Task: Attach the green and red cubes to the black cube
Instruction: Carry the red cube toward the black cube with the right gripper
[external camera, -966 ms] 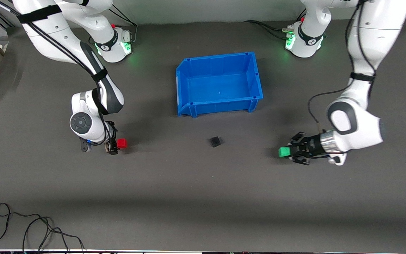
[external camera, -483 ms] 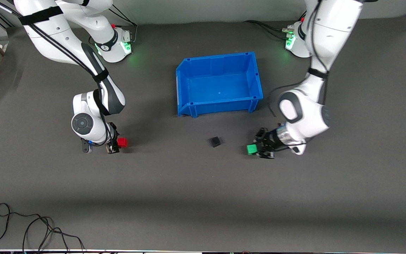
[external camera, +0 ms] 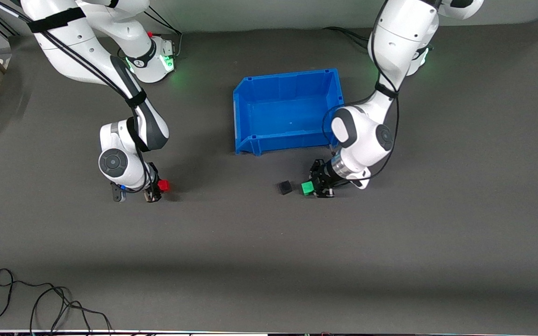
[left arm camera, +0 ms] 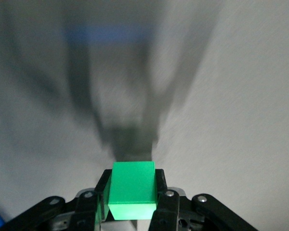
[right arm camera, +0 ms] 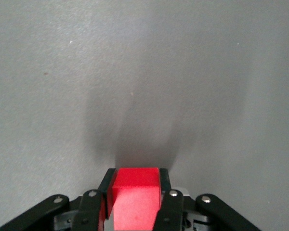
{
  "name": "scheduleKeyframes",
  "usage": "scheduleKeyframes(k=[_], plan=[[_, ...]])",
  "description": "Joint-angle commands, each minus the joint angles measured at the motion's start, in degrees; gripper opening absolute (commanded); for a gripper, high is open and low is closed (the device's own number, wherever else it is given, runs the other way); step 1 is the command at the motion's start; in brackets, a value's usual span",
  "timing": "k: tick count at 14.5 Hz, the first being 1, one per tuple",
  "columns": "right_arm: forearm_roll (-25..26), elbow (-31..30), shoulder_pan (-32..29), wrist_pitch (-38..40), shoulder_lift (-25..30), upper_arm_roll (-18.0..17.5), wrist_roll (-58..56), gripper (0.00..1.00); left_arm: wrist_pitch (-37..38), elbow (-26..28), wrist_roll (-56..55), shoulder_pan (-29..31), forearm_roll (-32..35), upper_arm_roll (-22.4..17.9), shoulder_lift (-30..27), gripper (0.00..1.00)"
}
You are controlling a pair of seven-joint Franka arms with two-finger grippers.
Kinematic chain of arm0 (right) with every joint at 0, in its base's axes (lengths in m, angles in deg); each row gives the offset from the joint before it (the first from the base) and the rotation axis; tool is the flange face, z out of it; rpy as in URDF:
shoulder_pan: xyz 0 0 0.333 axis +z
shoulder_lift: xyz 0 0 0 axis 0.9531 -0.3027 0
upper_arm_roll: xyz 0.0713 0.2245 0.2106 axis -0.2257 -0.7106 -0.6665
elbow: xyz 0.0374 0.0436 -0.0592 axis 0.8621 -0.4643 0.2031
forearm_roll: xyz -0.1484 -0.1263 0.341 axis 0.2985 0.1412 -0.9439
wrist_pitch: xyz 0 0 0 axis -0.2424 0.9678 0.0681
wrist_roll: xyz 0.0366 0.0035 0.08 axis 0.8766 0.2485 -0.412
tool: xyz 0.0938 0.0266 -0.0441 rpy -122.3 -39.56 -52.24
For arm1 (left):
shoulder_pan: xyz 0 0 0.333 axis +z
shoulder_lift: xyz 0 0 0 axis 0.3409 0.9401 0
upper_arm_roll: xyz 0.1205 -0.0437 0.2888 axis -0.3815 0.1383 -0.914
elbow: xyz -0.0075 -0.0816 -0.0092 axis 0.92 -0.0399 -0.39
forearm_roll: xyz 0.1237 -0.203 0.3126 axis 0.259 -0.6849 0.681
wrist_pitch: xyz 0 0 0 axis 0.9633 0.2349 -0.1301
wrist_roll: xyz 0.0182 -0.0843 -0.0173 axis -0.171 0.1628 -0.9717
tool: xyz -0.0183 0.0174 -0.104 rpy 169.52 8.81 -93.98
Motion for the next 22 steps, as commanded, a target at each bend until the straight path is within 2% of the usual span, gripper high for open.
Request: scheduleKeyframes(k=[1, 3, 7, 10, 13, 17, 20, 22], plan=[[1.1, 5.9, 2.2, 10.5, 1.4, 0.2, 0.9, 0.20, -2.0, -0.8, -1.3, -3.1, -3.1, -1.0, 0.2, 0.18], [1.0, 13.1, 4.4, 18.2, 0.7, 0.2, 1.8, 0.20, -3.0, -3.0, -2.4, -4.3, -4.5, -1.0, 2.0, 0.19], [-3.1, 21.3, 10.5, 19.2, -1.7, 0.2, 5.2, 0.19, -4.1, -5.3, -4.2, -4.5, -4.3, -1.0, 4.6, 0.19], [-7.0, 33.2, 14.6, 19.9, -9.4, 0.2, 9.8, 0.18, -4.0, -6.6, -4.0, -4.2, -3.7, -1.1, 4.9, 0.18], [-8.7, 41.4, 17.2, 19.9, -16.3, 0.1, 16.3, 0.18, -3.8, -8.5, -2.0, -4.1, -2.7, -1.2, 5.5, 0.19], [-9.8, 52.4, 21.4, 18.9, -25.4, -0.6, 22.2, 0.17, -3.0, -10.8, 0.7, -3.7, 1.9, -1.2, 7.2, 0.18], [-10.2, 54.0, 21.9, 13.9, -27.5, -2.2, 25.2, 0.17, -2.8, -11.4, 4.3, -3.8, 2.2, -1.1, 7.6, 0.19], [-10.2, 53.7, 21.9, 13.5, -27.8, -2.4, 24.9, 0.17, -2.8, -11.4, 4.3, -3.8, 2.2, -1.1, 7.6, 0.18]])
